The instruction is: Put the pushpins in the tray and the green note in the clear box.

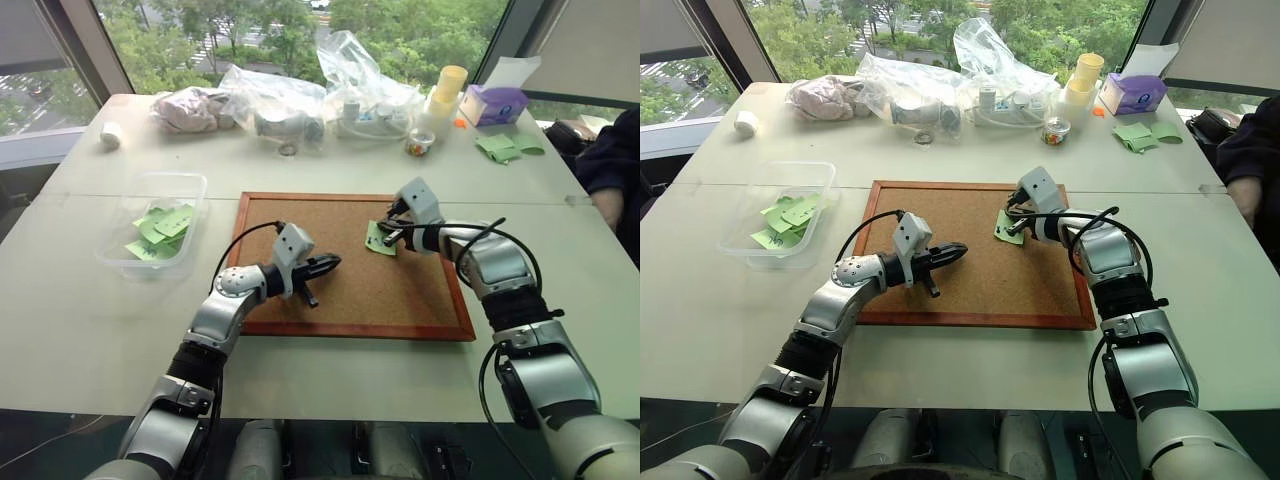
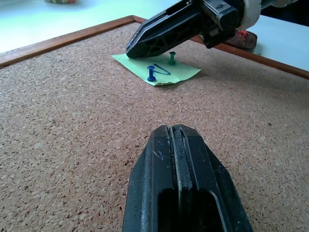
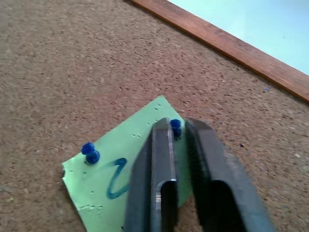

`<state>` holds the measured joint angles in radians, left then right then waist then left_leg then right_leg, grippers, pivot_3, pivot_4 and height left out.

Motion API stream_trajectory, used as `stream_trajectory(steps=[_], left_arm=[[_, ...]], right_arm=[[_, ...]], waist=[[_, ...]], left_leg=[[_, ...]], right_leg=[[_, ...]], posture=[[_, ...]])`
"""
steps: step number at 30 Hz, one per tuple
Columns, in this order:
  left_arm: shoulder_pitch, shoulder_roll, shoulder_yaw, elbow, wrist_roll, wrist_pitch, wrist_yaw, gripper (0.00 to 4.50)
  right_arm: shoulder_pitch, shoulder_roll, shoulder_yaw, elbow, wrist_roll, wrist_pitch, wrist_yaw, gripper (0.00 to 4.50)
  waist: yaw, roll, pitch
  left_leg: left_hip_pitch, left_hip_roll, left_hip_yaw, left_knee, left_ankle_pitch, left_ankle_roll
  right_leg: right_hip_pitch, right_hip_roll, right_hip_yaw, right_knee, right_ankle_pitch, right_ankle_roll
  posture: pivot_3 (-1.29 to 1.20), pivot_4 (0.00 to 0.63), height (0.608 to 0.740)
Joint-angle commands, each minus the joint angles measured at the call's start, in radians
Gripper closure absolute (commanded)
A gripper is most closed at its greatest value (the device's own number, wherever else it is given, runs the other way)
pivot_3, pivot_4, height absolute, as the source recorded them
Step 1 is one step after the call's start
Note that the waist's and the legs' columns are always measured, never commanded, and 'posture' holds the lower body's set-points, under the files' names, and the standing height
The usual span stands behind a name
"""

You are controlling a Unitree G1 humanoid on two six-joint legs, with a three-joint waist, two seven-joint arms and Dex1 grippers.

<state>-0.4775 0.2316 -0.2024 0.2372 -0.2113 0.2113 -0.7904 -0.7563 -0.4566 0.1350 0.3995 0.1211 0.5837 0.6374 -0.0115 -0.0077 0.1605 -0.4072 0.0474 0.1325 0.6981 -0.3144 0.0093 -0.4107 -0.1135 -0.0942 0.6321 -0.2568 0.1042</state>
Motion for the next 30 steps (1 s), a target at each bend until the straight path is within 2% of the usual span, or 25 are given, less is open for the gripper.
stream_trajectory(steps=[1,9,15,23,30], left_arm=[[0.015,0.012,-0.008,0.004,0.012,0.049,-0.006,4.50],[0.013,0.015,-0.016,0.056,0.034,0.087,-0.002,4.50],[0.010,0.014,-0.021,0.078,0.041,0.088,0.009,4.50],[-0.004,0.012,-0.023,0.093,0.044,0.070,0.006,4.50],[-0.013,0.012,-0.028,0.105,0.047,0.057,0.000,4.50]], right_arm=[[-0.013,-0.006,-0.020,-0.021,-0.009,-0.003,-0.004,4.47],[0.010,-0.047,-0.089,-0.165,0.021,0.078,-0.033,4.47],[0.064,-0.109,-0.225,-0.318,0.071,0.201,-0.091,4.47],[0.242,-0.197,-0.414,-0.402,0.099,0.302,-0.151,4.47],[0.352,-0.192,-0.436,-0.407,0.129,0.311,-0.142,4.47]], waist=[[-0.002,0.000,0.000],[0.001,0.002,-0.001],[0.002,0.004,-0.002],[0.001,0.012,-0.007],[-0.001,0.015,-0.009]], left_leg=[[0.000,0.000,0.000,0.000,0.000,0.000],[0.000,0.000,0.000,0.000,0.000,0.000],[0.000,0.000,0.000,0.000,0.000,0.000],[0.004,0.000,0.000,-0.001,0.000,0.000],[0.006,0.000,-0.001,-0.001,0.000,0.001]], right_leg=[[0.000,0.000,0.000,0.000,0.000,0.000],[0.000,0.000,0.000,0.000,0.000,0.000],[0.001,-0.001,0.000,0.000,0.000,0.000],[0.003,-0.001,0.000,0.000,0.000,0.000],[0.005,-0.001,0.000,0.000,0.000,0.000]], posture=[[0.00,0.150,0.740],[0.00,0.150,0.740],[0.00,0.150,0.740],[0.00,0.150,0.740],[0.00,0.150,0.740]])
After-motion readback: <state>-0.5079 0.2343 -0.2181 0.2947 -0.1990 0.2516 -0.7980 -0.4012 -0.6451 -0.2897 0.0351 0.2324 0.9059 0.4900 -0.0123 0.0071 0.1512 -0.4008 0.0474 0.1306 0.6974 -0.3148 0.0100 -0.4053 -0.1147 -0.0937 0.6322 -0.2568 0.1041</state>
